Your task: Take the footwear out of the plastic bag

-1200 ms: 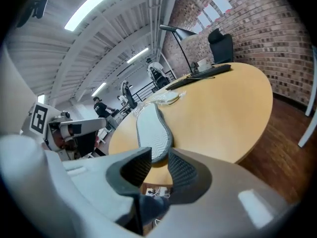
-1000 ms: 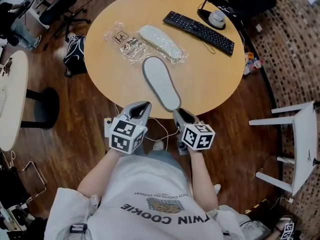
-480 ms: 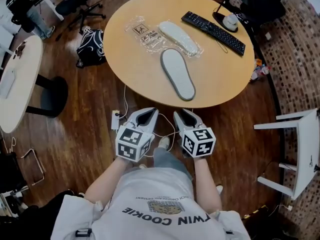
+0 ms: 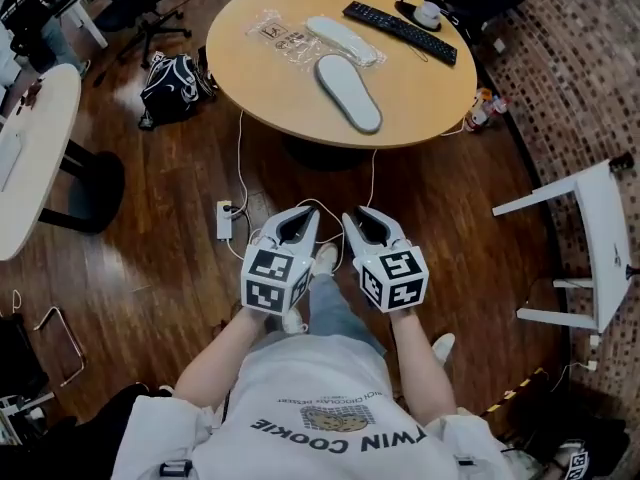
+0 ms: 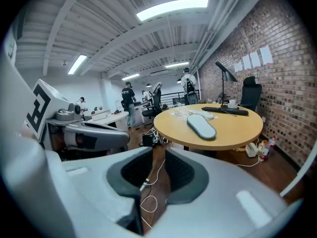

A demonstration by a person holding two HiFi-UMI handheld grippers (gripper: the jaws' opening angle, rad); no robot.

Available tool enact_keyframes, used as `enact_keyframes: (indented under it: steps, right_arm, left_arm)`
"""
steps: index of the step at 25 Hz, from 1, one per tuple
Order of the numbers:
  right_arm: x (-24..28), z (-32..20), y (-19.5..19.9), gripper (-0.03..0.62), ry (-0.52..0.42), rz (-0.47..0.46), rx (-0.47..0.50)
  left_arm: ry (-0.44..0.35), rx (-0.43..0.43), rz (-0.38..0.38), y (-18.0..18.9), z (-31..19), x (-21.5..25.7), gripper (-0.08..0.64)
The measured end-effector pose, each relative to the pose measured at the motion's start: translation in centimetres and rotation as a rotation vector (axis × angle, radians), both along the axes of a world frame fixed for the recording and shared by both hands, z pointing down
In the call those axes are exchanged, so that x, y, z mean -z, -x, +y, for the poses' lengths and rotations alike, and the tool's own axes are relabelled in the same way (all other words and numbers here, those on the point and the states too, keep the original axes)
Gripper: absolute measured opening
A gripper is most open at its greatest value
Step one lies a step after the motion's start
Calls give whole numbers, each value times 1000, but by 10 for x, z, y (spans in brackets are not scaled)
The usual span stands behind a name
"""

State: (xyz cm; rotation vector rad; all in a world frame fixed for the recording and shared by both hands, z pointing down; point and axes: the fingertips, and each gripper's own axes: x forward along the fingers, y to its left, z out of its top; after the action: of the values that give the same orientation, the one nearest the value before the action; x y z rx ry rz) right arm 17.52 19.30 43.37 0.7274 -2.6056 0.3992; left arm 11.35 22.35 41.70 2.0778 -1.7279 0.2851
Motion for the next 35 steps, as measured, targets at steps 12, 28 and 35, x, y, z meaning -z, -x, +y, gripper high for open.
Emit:
enact_keyframes:
  steps: [12, 28, 35]
  right_arm:
    - [25, 90, -43, 41, -37, -2, -30]
    - [37, 180, -136, 8, 10, -87, -11]
    - [51, 206, -163, 8, 22, -77, 5]
  left_arm:
    - [-27, 41, 53, -64, 80, 14, 5]
    - [-16, 97, -41, -161, 158, 32, 5]
    - [6, 110, -30, -192, 188, 44, 5]
